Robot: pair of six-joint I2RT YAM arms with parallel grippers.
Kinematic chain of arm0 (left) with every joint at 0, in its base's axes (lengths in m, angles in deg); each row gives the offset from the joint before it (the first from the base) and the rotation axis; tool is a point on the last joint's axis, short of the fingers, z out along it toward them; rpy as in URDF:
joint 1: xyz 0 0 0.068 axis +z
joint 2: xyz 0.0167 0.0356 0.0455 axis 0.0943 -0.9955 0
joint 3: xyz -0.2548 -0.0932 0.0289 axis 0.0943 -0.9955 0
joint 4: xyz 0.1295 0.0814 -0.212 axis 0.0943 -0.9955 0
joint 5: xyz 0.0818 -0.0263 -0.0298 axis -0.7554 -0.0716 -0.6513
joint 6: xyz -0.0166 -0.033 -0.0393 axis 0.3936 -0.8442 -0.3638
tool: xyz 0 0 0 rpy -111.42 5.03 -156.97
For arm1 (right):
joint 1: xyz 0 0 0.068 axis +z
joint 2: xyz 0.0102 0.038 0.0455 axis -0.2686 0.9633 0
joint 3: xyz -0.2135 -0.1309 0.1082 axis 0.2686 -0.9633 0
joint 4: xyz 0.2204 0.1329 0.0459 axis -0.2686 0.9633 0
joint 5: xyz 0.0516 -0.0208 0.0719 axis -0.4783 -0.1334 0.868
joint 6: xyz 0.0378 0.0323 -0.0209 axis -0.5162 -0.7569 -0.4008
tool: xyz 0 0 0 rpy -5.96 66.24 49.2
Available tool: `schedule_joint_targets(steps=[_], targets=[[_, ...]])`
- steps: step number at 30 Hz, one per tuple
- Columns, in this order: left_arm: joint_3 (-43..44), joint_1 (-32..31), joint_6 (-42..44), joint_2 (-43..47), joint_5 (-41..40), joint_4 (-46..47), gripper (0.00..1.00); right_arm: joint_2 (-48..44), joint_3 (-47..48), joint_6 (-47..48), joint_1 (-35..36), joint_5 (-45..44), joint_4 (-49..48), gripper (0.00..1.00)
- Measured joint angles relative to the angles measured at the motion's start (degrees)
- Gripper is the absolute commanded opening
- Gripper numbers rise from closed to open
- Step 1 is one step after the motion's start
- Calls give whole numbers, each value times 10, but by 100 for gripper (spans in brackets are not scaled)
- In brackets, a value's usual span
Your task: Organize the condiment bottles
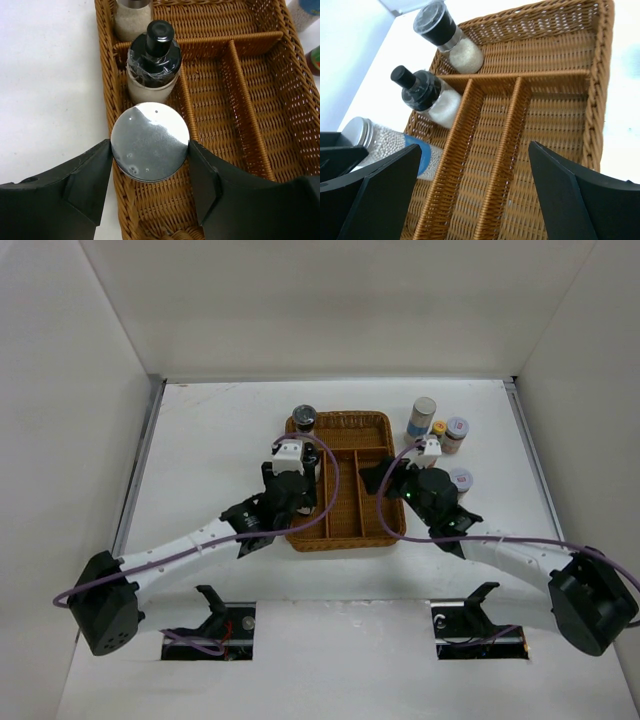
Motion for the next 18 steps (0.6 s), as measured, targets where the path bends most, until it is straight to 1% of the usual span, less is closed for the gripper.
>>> schedule_joint_targets(steps=[1, 2, 3, 4, 5, 6, 7, 9, 10, 14, 16, 18], targets=[[-5, -3, 2, 2, -3, 9, 38, -2, -1, 0, -1, -2, 0, 88], [-13, -5, 4, 2, -7, 23, 43, -5, -3, 1, -1, -3, 0, 83], [-20, -6, 6, 3, -11, 36, 52, -6, -3, 1, -1, -4, 0, 75], [-24, -9, 8, 3, -15, 45, 62, -7, -3, 2, -1, -4, 0, 65], [-28, -12, 9, 5, -18, 52, 70, -7, -3, 3, -1, -5, -1, 58], [-34, -14, 8, 7, -16, 58, 78, -7, -3, 3, -1, -5, 0, 52], [-41, -16, 6, 9, -15, 62, 84, -8, -3, 3, -2, -5, 3, 49], [-58, -18, 5, 21, -15, 66, 93, -16, 0, 3, -5, -6, 19, 48], [-67, -18, 5, 30, -15, 66, 100, -22, 5, 3, -8, -7, 33, 49], [-98, -2, 7, 96, -20, 88, 100, -43, 58, 11, -28, -23, 86, 59], [-120, 16, 8, 148, -29, 124, 100, -45, 98, 21, -43, -33, 107, 61], [-151, 40, 9, 212, -40, 174, 100, -39, 143, 34, -61, -42, 130, 60]])
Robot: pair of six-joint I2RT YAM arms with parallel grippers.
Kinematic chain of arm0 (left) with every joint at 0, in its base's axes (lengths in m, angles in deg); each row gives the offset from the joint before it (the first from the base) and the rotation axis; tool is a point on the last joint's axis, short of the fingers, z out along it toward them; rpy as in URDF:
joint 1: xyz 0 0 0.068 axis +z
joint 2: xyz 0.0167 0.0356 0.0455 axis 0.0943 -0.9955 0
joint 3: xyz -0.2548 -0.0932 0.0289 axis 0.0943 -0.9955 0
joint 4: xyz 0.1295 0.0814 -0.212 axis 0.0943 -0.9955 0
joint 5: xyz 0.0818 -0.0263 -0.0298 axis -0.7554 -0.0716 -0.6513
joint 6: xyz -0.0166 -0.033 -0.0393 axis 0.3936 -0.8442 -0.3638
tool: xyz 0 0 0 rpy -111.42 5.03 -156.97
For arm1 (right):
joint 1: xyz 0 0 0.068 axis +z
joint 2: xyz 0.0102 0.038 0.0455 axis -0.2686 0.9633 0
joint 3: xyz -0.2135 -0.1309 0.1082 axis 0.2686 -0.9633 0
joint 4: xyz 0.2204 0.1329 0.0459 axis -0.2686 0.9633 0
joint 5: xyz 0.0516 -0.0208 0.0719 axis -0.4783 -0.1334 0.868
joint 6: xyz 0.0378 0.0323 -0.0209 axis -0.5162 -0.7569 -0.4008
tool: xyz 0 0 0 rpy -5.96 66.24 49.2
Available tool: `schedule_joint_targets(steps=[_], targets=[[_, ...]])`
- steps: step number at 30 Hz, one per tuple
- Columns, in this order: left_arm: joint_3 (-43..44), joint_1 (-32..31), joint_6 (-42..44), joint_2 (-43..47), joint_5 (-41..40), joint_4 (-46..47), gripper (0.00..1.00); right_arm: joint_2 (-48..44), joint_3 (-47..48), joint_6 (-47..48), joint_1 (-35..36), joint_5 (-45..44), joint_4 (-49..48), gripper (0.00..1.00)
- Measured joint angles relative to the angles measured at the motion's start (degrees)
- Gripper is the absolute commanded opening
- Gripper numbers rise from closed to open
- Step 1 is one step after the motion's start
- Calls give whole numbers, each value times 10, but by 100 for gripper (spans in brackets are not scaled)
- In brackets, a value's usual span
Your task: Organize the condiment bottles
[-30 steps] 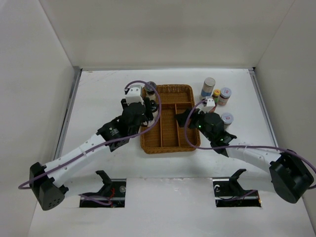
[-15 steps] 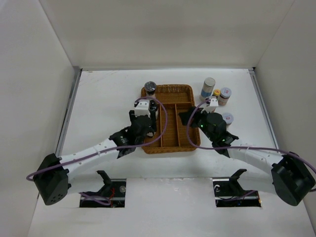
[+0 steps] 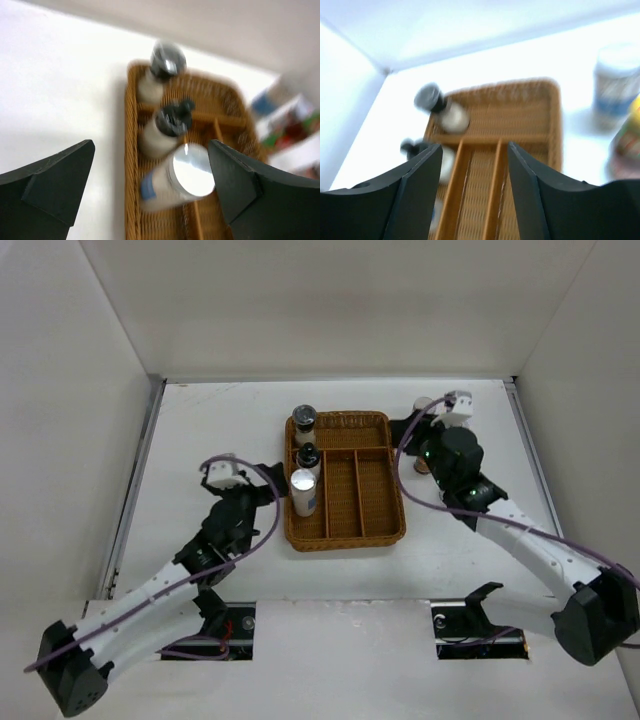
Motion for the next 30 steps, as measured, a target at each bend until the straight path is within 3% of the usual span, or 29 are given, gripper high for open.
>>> schedule_joint_targets(steps=[5, 10, 14, 22, 30], targets=[[-104, 31, -9, 144, -69, 116, 100, 57, 134, 47, -61, -24, 78, 57], [-192, 37, -28, 147, -103, 176, 100, 143, 255, 92, -117, -45, 170, 87], [-206, 50, -37, 84, -95, 213, 100, 238, 368, 127, -150, -47, 257, 100], [-211, 52, -54, 55, -84, 259, 100, 363, 469, 158, -181, -2, 400, 100], [-211, 50, -63, 46, -84, 274, 100, 417, 495, 164, -186, 29, 442, 100]])
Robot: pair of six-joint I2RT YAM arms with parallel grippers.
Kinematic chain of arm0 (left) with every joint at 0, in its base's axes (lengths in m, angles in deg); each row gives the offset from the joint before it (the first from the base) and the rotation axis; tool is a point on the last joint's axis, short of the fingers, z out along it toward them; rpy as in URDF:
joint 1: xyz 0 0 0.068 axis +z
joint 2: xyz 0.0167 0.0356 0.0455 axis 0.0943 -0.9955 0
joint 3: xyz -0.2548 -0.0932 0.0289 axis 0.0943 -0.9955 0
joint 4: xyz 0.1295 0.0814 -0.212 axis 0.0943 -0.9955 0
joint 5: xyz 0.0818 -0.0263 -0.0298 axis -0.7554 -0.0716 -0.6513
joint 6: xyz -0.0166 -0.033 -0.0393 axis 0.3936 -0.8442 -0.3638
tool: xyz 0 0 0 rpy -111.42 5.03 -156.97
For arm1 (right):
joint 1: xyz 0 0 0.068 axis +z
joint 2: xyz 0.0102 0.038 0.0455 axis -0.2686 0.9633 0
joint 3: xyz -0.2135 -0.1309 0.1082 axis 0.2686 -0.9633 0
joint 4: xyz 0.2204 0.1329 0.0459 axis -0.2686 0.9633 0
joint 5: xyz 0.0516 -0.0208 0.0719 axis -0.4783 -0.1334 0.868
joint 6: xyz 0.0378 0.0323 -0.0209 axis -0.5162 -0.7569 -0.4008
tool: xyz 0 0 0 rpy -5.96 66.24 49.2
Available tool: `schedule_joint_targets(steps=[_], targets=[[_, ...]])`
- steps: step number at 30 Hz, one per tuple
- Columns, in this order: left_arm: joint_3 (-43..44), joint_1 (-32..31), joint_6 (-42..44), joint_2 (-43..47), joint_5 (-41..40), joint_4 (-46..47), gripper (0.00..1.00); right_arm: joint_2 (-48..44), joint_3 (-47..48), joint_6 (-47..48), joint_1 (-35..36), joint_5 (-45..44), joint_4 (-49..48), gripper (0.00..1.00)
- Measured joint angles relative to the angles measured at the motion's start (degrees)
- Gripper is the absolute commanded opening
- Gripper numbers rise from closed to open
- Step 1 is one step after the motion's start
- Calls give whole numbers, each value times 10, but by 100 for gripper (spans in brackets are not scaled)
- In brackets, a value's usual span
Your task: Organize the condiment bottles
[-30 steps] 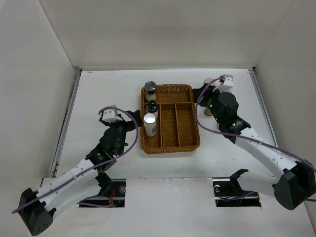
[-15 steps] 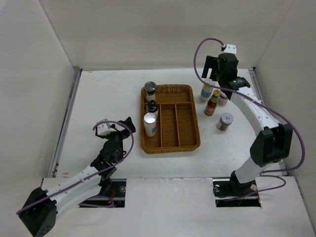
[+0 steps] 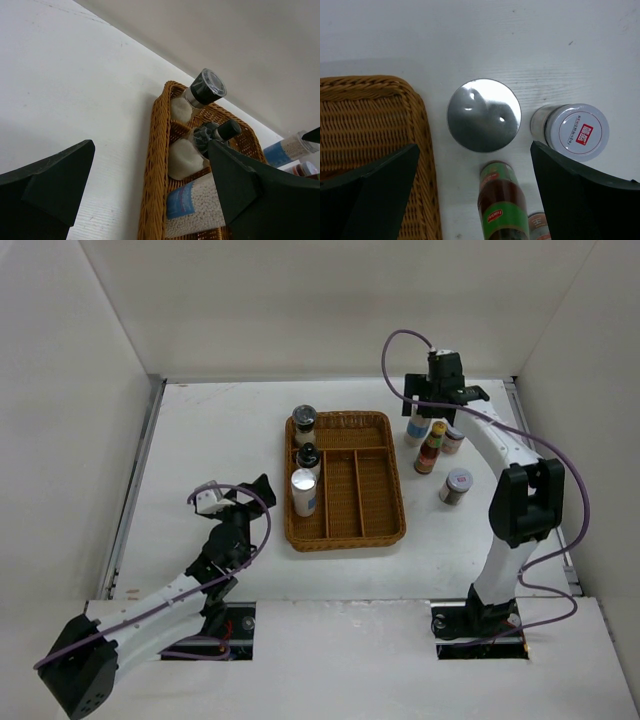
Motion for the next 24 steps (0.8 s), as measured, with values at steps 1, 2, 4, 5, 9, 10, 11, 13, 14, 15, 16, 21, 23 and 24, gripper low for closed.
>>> schedule_joint_targets(steps=[1, 2, 4, 5, 9, 10, 11, 13, 14, 15, 16, 21, 23, 24], targets=[[0, 1, 0, -3, 0, 0, 100, 6, 3, 0, -1, 1, 0, 100], [0, 2, -1, -7, 1, 0, 100, 10, 7, 0, -2, 2, 0, 100], [0, 6, -2, -13, 2, 3, 100, 22, 17, 0, -6, 4, 0, 100], [0, 8, -2, -15, 2, 5, 100, 26, 20, 0, -8, 5, -1, 100], [0, 17, -4, -22, 2, 13, 100, 38, 27, 2, -15, 8, -1, 88], [0, 19, -4, -22, 2, 14, 100, 41, 29, 3, -16, 8, 0, 86], [0, 20, -4, -22, 2, 16, 100, 43, 31, 4, -16, 8, 0, 83], [0, 22, -4, -26, 2, 21, 100, 50, 38, 8, -18, 8, 0, 70], [0, 22, -4, -30, 2, 22, 100, 52, 42, 9, -19, 9, 0, 64], [0, 22, -4, -33, 3, 22, 100, 55, 46, 9, -19, 10, 0, 60], [0, 22, -4, -35, 3, 23, 100, 56, 48, 9, -19, 11, 1, 58], [-1, 22, -5, -43, 5, 28, 100, 57, 58, -11, -24, 9, -9, 55], [-3, 22, -6, -43, 6, 30, 100, 56, 64, -24, -29, 7, -27, 55], [-4, 22, -6, -41, 7, 30, 100, 55, 67, -29, -31, 5, -40, 55]])
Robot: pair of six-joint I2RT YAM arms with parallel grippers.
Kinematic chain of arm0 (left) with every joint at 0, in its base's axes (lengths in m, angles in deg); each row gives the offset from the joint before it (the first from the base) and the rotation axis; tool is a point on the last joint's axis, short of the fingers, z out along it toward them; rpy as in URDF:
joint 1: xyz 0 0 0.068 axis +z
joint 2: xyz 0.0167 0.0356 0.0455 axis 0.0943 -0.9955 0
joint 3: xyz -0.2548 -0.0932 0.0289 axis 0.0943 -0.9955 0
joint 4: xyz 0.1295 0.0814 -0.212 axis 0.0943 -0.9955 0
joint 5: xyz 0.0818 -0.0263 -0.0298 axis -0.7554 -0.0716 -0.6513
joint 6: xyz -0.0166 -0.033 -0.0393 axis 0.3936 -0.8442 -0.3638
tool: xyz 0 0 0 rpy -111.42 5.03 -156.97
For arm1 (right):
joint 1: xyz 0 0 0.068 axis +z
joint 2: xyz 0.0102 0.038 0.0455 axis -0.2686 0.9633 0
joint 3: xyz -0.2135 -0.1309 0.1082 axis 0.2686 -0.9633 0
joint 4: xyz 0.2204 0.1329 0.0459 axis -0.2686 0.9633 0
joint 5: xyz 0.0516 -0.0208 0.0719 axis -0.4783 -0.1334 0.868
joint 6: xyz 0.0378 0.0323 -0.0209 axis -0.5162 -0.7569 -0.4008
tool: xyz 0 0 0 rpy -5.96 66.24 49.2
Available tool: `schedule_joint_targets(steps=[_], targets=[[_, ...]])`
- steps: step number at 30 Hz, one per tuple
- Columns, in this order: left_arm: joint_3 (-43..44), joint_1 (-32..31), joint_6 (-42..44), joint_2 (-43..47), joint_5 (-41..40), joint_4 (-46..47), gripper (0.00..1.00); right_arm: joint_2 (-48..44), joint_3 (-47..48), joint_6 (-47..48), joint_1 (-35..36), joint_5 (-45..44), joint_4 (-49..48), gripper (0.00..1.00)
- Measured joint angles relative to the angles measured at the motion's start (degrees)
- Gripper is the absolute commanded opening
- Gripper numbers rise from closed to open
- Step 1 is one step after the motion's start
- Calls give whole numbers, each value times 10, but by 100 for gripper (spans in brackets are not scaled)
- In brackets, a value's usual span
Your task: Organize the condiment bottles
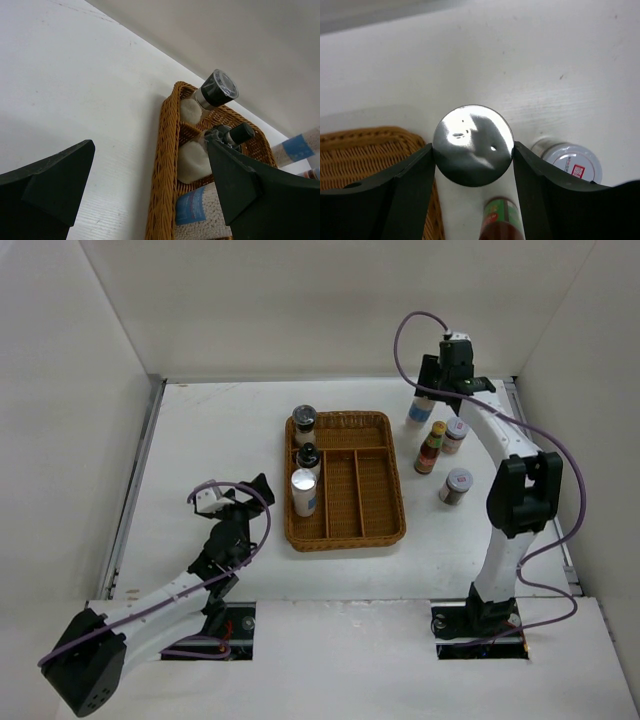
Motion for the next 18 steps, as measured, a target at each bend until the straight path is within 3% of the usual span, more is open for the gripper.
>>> schedule_joint_targets(steps=[7, 12, 18], targets=[[-3, 0, -3, 0, 9, 1, 100, -47, 14, 4, 26, -24, -49, 56], [-4, 0, -5, -4, 12, 2, 100, -81, 14, 16, 133, -31, -83, 56], [-4, 0, -6, -4, 12, 4, 100, -61, 14, 23, 236, -13, -95, 56]])
